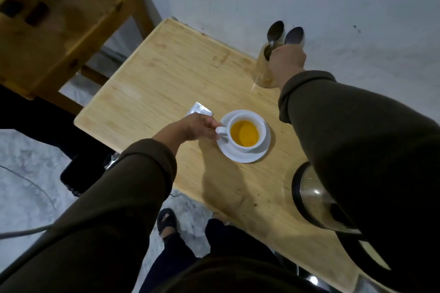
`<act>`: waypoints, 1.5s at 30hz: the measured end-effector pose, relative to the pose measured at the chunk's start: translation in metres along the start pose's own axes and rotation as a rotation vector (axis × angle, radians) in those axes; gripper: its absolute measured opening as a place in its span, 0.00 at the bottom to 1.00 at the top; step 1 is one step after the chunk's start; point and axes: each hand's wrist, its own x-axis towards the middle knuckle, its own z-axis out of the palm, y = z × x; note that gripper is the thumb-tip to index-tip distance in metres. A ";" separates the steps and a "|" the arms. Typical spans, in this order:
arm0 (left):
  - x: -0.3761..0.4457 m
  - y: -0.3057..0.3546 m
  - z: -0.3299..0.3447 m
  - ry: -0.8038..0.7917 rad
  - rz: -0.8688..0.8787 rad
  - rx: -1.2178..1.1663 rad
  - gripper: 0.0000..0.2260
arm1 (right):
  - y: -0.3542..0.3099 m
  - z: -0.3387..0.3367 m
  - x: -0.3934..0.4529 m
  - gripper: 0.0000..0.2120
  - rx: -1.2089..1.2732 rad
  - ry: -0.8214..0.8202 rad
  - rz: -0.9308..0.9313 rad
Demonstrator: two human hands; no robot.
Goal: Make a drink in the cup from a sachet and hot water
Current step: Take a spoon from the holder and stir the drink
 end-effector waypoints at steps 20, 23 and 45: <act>0.006 -0.001 0.000 -0.052 -0.070 -0.194 0.18 | -0.006 0.019 0.029 0.17 -0.028 0.174 0.061; 0.005 -0.002 0.001 -0.036 -0.062 -0.170 0.17 | -0.011 0.016 0.031 0.10 0.137 0.222 -0.005; -0.013 0.005 0.008 0.080 0.103 0.170 0.16 | 0.001 0.002 -0.123 0.11 0.630 0.449 0.234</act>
